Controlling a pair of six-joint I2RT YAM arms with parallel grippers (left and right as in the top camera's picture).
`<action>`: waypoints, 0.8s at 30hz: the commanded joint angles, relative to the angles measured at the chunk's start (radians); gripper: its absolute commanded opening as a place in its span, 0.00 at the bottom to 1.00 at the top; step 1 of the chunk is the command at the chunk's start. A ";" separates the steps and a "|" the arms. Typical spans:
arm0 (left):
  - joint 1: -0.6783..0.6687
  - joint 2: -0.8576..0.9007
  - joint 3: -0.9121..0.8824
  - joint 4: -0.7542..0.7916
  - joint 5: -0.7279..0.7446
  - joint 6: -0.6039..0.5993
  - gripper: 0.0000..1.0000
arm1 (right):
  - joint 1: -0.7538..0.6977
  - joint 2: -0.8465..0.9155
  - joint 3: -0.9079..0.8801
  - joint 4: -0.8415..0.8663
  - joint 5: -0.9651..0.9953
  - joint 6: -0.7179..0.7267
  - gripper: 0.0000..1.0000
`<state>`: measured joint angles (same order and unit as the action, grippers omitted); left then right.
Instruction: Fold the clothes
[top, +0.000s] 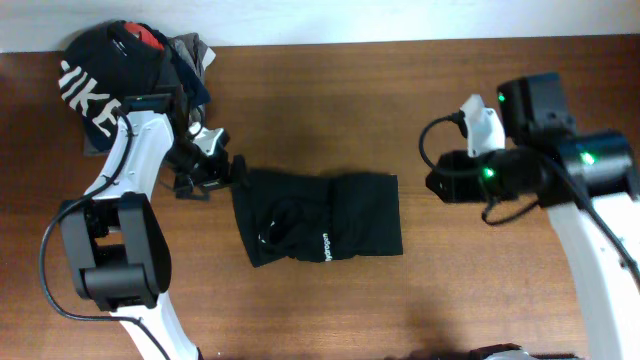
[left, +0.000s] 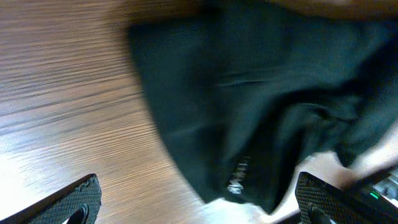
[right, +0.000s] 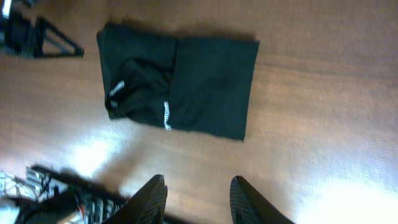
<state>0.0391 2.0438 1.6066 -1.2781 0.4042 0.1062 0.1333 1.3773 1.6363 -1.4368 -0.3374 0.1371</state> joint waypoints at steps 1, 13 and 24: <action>-0.006 -0.040 -0.003 -0.005 0.181 0.060 0.99 | -0.003 -0.042 0.003 -0.056 0.040 0.009 0.39; -0.006 -0.329 -0.003 -0.028 -0.105 -0.144 0.99 | -0.003 -0.042 -0.108 -0.070 0.073 0.011 0.39; -0.005 -0.697 -0.391 0.085 -0.146 -0.194 0.99 | -0.003 -0.042 -0.255 0.001 0.019 0.009 0.39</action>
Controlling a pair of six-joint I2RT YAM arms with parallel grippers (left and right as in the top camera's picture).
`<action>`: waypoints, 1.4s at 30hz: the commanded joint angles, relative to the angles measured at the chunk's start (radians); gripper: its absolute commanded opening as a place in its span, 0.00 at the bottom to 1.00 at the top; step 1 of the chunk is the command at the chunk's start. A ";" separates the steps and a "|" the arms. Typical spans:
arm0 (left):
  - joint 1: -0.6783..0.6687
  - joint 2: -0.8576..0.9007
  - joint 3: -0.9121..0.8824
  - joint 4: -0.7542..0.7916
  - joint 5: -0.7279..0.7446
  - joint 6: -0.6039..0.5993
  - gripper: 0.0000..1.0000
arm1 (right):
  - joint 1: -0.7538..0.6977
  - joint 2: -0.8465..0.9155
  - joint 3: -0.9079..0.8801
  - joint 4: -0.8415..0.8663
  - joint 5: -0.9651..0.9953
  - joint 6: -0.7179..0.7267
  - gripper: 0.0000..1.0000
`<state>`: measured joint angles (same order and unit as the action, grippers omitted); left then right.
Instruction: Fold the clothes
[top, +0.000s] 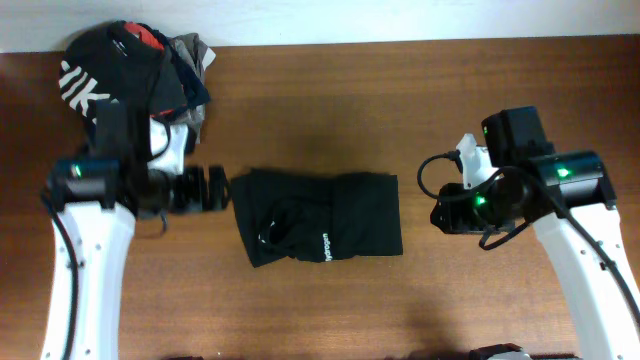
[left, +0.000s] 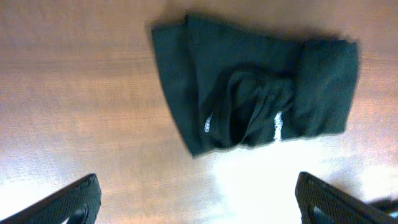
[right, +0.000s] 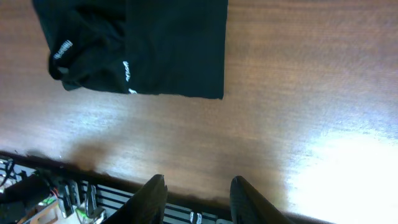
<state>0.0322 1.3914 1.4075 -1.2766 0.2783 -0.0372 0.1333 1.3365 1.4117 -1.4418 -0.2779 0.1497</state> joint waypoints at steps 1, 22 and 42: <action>0.002 -0.065 -0.256 0.136 -0.020 -0.064 0.99 | -0.003 -0.001 -0.033 0.006 -0.057 -0.012 0.38; 0.005 0.262 -0.545 0.667 0.152 -0.127 0.99 | -0.002 -0.001 -0.033 0.017 -0.096 -0.015 0.38; 0.000 0.421 -0.546 0.719 0.311 -0.129 0.99 | -0.002 -0.001 -0.033 0.018 -0.096 -0.015 0.38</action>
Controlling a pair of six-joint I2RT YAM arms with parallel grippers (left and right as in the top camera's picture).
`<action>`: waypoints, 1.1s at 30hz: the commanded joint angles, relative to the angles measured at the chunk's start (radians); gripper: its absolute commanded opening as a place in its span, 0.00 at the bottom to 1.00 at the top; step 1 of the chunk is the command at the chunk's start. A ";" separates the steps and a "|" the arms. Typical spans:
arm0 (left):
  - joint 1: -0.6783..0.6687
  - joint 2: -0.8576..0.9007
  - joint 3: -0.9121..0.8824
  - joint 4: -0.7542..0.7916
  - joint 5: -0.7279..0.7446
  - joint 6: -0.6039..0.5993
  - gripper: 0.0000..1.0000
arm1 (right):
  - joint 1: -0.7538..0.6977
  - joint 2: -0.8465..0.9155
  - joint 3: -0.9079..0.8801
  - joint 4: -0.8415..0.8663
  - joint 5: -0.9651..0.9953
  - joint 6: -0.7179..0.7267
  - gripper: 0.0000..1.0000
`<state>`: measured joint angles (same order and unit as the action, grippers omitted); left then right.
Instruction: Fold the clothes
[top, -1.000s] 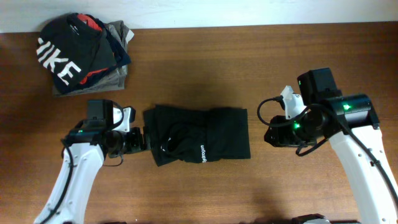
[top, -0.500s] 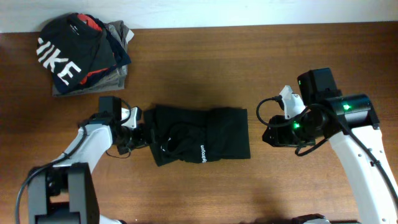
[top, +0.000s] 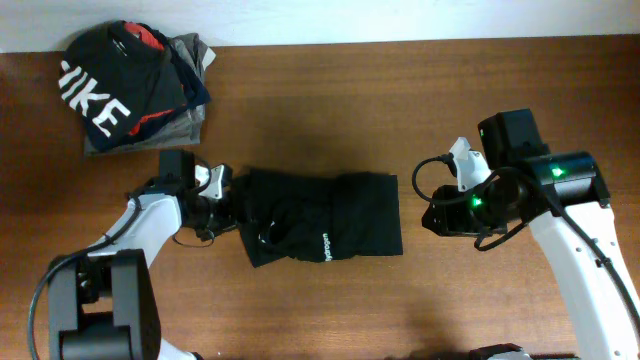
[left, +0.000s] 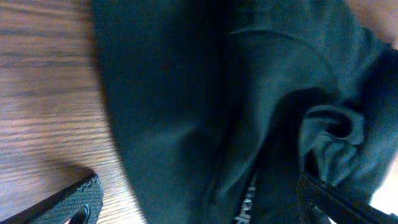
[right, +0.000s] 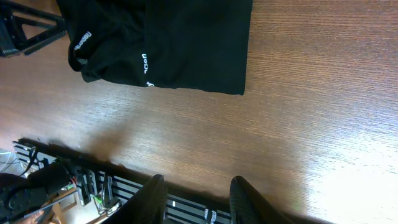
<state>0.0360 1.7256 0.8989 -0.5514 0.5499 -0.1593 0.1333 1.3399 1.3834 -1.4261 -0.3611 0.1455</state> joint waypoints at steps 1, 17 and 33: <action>-0.003 0.105 -0.037 -0.006 0.064 -0.009 0.99 | -0.002 -0.004 -0.005 0.002 -0.013 -0.011 0.39; -0.076 0.172 -0.046 -0.031 0.047 0.021 0.99 | -0.002 -0.004 -0.005 0.002 -0.013 -0.011 0.38; -0.102 0.172 -0.046 0.006 -0.019 -0.035 0.74 | -0.002 -0.004 -0.005 0.002 -0.013 -0.011 0.38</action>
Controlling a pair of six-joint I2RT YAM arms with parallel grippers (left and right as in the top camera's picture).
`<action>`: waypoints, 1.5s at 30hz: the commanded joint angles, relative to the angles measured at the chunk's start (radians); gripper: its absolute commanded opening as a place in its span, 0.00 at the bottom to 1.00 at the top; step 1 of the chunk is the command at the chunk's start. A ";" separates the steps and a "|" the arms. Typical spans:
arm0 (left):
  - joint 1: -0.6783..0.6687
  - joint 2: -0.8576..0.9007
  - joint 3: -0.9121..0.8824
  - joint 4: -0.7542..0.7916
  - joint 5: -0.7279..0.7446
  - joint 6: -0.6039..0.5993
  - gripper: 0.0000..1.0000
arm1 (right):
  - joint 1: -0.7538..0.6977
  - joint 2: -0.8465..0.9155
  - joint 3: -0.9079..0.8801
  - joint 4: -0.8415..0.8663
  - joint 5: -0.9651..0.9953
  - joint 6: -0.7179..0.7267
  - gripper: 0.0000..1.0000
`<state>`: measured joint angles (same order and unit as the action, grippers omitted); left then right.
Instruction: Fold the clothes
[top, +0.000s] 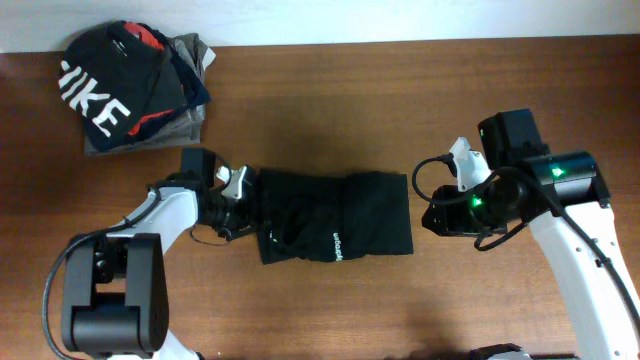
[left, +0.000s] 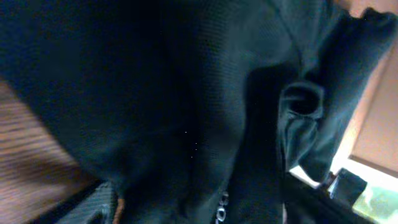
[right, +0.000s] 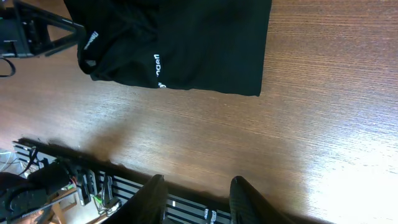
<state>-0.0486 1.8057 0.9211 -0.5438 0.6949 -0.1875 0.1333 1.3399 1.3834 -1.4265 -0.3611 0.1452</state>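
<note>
A black folded garment (top: 335, 230) with small white lettering lies mid-table. My left gripper (top: 243, 205) is low at its left edge, jaws wide open. In the left wrist view the dark cloth (left: 186, 93) fills the frame and lies between the fingers. Only the left fingertip (left: 99, 202) shows plainly. My right gripper (top: 432, 212) hovers to the right of the garment, open and holding nothing. The right wrist view has the garment (right: 180, 43) at the top and the open gripper (right: 198, 199) over bare wood.
A pile of other clothes (top: 135, 85), black with white letters, red and grey, sits at the back left corner. The wooden table (top: 520, 90) runs out to the right. The table's front edge and a cable rack (right: 74, 186) show below the right gripper.
My left gripper has moved right into the garment's left edge, and the whole garment now lies a little further right. The right arm has not moved.
My left gripper was open at the garment's left edge. Then it was drawn back to the left and higher, with the whole garment in its view. Then it was low at the edge again, and now the garment lies shifted right. The right gripper stayed open beside it.
</note>
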 joint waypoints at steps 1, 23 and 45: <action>-0.017 0.092 -0.068 0.002 -0.164 -0.006 0.69 | -0.002 -0.004 -0.005 0.003 -0.013 -0.011 0.38; 0.089 0.092 0.035 -0.177 -0.364 0.026 0.01 | -0.002 -0.004 -0.005 0.002 -0.012 -0.018 0.38; 0.278 0.092 0.268 -0.461 -0.523 0.163 0.99 | -0.002 -0.004 -0.005 0.013 -0.009 -0.035 0.38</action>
<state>0.2276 1.8893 1.2144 -1.0195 0.1898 -0.0738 0.1333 1.3399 1.3834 -1.4097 -0.3611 0.1230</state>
